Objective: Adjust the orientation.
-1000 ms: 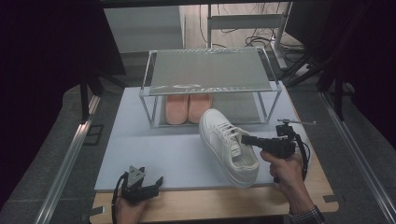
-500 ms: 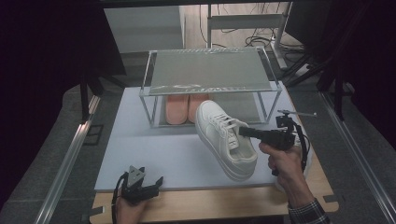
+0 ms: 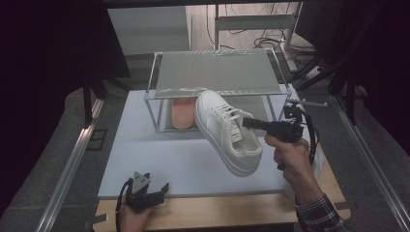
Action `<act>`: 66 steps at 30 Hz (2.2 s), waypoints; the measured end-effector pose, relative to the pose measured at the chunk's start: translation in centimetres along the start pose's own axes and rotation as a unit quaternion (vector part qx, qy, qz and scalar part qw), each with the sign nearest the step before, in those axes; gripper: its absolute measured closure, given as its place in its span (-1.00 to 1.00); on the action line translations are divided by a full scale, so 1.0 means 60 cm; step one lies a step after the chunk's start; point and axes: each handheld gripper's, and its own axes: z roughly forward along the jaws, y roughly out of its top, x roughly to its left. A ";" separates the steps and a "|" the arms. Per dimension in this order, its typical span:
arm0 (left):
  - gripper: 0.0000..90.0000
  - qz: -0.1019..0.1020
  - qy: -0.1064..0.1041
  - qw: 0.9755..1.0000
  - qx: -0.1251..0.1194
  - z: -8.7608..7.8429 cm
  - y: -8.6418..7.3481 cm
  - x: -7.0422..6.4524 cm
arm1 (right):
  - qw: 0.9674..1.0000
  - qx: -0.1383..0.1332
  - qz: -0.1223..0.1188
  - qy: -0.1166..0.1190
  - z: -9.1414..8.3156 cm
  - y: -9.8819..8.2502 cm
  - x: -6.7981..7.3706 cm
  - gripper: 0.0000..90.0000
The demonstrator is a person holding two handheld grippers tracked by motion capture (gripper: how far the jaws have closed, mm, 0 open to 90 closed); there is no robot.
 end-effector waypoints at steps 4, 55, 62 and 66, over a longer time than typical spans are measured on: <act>-0.64 0.000 0.000 1.000 0.000 0.000 0.000 0.000 | 1.000 -0.008 0.001 0.001 0.004 0.014 0.007 0.81; -0.64 0.000 0.000 1.000 0.000 0.000 0.000 0.000 | 0.991 -0.074 0.049 -0.098 0.159 0.161 -0.021 0.80; -0.64 0.000 0.000 1.000 0.001 0.000 0.000 0.000 | 0.989 -0.081 0.049 -0.111 0.182 0.175 -0.026 0.80; -0.64 -0.001 0.000 1.000 0.000 0.000 0.000 0.000 | 0.988 -0.089 0.055 -0.109 0.196 0.178 -0.032 0.77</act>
